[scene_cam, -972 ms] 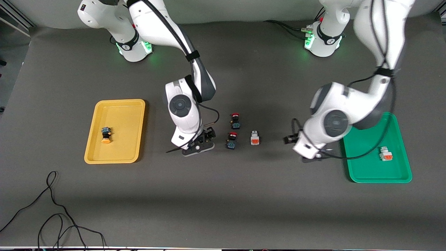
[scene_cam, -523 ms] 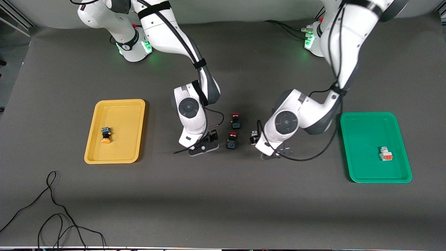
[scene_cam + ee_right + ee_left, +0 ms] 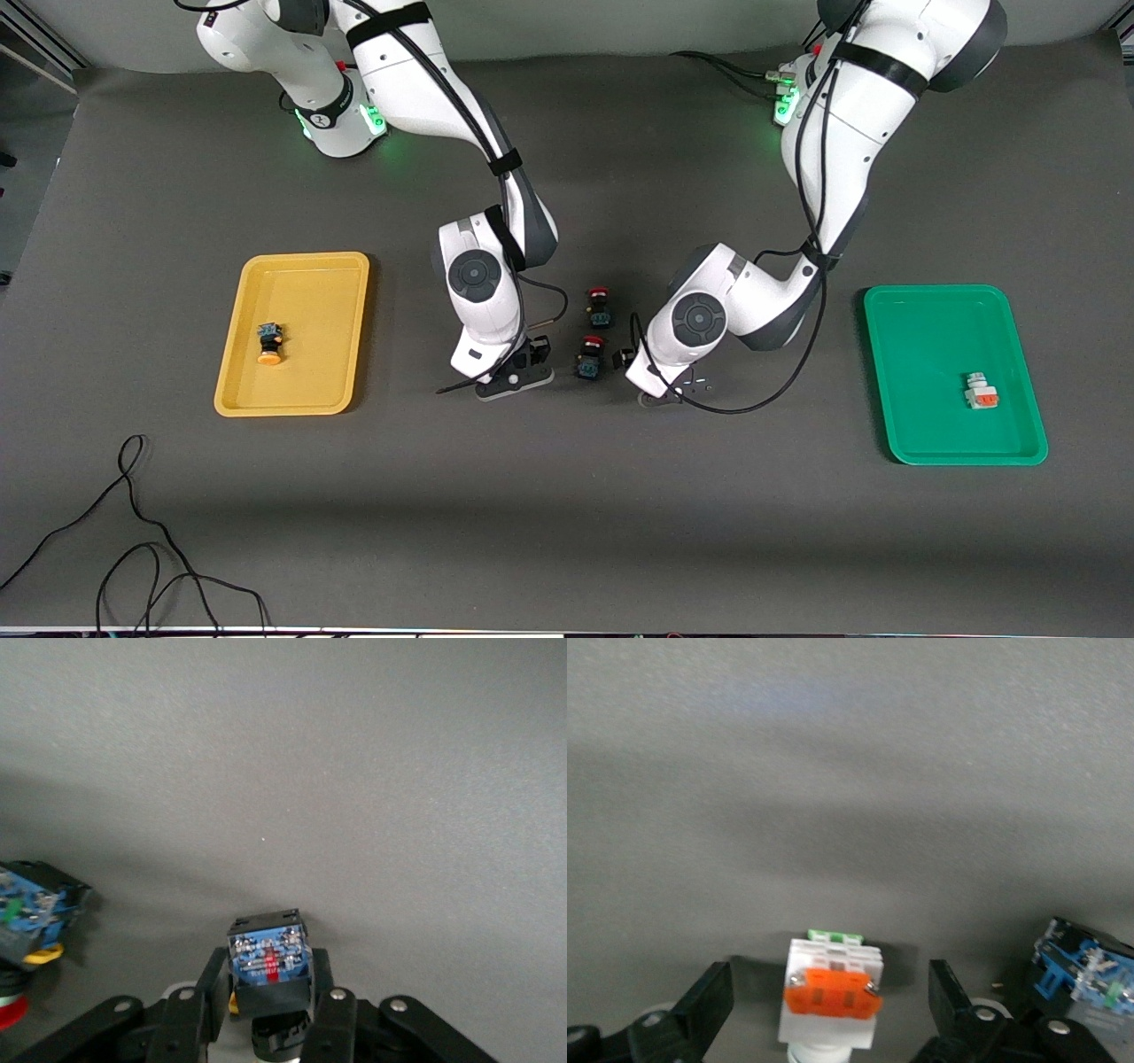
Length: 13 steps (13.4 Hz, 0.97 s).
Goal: Place green and yellow buttons in trays
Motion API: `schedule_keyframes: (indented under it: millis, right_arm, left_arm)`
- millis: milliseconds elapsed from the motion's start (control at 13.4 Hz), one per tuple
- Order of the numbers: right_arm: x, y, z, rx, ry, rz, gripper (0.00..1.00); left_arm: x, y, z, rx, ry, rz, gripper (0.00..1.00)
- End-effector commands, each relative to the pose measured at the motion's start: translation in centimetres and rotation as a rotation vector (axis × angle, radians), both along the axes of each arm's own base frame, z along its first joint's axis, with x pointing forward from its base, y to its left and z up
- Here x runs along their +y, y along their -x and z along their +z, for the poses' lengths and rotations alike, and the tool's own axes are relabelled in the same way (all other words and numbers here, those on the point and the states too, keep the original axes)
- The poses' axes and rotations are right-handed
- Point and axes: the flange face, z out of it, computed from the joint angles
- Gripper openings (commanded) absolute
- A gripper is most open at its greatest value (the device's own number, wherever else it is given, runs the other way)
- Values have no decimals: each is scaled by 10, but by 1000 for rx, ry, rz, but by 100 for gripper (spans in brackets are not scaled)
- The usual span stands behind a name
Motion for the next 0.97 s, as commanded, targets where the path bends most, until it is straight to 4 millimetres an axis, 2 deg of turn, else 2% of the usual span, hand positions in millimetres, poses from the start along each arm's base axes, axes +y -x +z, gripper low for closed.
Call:
schedule_keyframes:
  millis: [0, 75, 150, 224, 374, 523, 673, 897]
  right_arm:
    - [-13, -11, 72, 50, -43, -49, 22]
    - [-22, -15, 101, 67, -54, -58, 22]
    - [-34, -18, 122, 93, -57, -76, 22]
    - [-47, -21, 138, 117, -59, -115, 22]
    - [-76, -23, 174, 140, -47, -176, 22]
    - [-122, -24, 207, 181, 4, -222, 21]
    - [-194, -21, 228, 218, 23, -277, 20]
    - [-295, -4, 241, 224, 28, -259, 20]
  left_arm:
    - [-3, 1, 4, -7, -26, 4, 79]
    - [-2, 0, 3, -5, -30, 4, 53]
    - [-1, 1, 2, -1, -32, 3, 10]
    - [-1, 1, 3, -2, -34, 5, 0]
    - [3, -2, 6, -8, -39, 8, 0]
    - [17, -14, 18, -8, -52, 26, 0]
    - [60, -39, 64, 30, -97, 73, 0]
    - [104, -61, 155, 51, -156, 109, 0]
